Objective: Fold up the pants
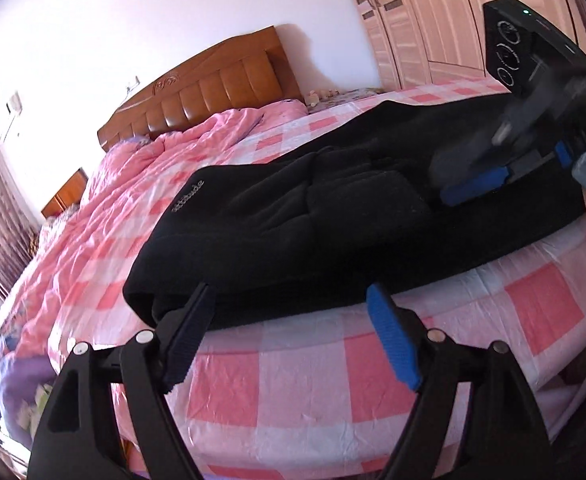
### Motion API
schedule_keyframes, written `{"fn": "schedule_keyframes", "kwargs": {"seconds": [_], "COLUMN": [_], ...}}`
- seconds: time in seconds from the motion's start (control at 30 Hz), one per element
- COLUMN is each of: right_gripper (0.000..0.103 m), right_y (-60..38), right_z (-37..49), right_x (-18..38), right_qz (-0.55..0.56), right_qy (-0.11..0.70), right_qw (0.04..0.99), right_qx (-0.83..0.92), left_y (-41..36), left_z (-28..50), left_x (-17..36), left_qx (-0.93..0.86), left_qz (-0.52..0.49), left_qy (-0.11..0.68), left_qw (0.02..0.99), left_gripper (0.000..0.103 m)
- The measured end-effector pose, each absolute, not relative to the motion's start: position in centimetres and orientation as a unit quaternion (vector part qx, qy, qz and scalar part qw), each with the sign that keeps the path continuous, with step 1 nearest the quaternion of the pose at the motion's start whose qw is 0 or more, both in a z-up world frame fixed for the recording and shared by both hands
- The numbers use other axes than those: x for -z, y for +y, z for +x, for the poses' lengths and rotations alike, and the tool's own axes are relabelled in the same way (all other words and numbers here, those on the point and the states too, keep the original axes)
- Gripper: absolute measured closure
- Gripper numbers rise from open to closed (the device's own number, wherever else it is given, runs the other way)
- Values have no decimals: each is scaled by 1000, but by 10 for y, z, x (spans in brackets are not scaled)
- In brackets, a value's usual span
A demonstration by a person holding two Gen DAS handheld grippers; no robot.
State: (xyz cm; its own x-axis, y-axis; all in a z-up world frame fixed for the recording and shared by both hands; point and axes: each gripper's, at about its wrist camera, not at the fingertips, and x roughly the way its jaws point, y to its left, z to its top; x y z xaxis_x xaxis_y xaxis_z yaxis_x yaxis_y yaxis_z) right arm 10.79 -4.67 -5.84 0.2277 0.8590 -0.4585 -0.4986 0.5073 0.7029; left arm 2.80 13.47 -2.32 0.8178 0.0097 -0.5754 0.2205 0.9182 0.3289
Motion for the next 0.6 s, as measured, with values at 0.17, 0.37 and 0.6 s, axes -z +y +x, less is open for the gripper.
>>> {"fn": "schedule_keyframes", "kwargs": {"seconds": [0.17, 0.37, 0.6], "right_gripper": [4, 4, 28], "right_y": [-35, -20, 10], "right_z": [110, 103, 118], "right_x": [60, 56, 52], "right_qz": [232, 248, 265], "right_qy": [467, 461, 457], "right_qw": [726, 710, 703], "right_qx": [-448, -470, -476], "left_y": [139, 158, 159], "left_z": [35, 38, 35], "left_x": [24, 21, 29], "left_qx": [30, 9, 7], "left_qz": [205, 186, 177], "left_qy": [297, 299, 301], "left_qw": [932, 936, 937], "left_gripper": [22, 20, 18]}}
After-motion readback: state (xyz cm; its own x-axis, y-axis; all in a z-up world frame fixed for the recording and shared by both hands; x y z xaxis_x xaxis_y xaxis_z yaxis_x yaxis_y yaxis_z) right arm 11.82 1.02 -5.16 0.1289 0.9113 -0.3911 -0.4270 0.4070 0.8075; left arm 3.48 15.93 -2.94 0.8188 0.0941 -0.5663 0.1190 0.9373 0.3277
